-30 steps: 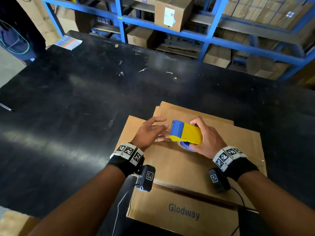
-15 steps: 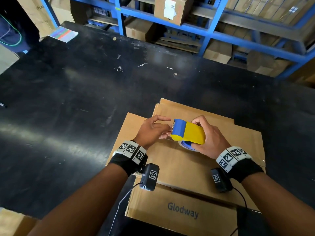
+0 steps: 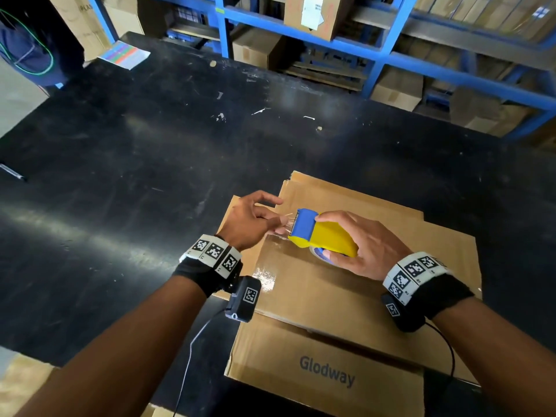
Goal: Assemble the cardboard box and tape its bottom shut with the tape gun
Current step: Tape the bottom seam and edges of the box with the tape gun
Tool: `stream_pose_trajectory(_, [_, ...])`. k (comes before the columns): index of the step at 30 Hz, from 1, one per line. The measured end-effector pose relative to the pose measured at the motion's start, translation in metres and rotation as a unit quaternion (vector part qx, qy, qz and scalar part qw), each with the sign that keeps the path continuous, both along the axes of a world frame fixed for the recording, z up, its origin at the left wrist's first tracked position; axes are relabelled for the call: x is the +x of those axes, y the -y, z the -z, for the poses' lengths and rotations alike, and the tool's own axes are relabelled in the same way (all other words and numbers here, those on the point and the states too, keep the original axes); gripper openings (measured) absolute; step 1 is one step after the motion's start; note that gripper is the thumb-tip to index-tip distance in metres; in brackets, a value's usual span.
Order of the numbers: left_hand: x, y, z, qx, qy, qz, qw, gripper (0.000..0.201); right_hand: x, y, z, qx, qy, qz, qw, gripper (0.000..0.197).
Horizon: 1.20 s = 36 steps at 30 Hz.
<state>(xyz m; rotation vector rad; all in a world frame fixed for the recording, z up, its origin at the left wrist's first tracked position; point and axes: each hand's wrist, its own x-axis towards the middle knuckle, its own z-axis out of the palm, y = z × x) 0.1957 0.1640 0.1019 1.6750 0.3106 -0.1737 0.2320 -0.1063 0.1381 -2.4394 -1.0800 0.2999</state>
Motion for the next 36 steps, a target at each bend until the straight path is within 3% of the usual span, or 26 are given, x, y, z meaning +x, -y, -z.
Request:
stream_pose_trajectory(7, [-0.013, -0.057, 0.014, 0.037, -0.005, -0.023, 0.999, 0.032, 0.006, 0.007, -0.003, -0.039, -0.013, 0.006, 0.999, 0.057])
stream_pose_trajectory(18, [-0.017, -0.054, 0.044, 0.02, -0.019, -0.031, 0.999, 0.036, 0.006, -0.004, -0.006, -0.081, -0.022, -0.001, 0.996, 0.057])
stream_pose_trajectory(36, [-0.019, -0.048, 0.064, 0.071, -0.027, -0.04, 0.996, 0.033, 0.005, -0.009, -0.012, -0.093, -0.028, -0.011, 0.995, 0.057])
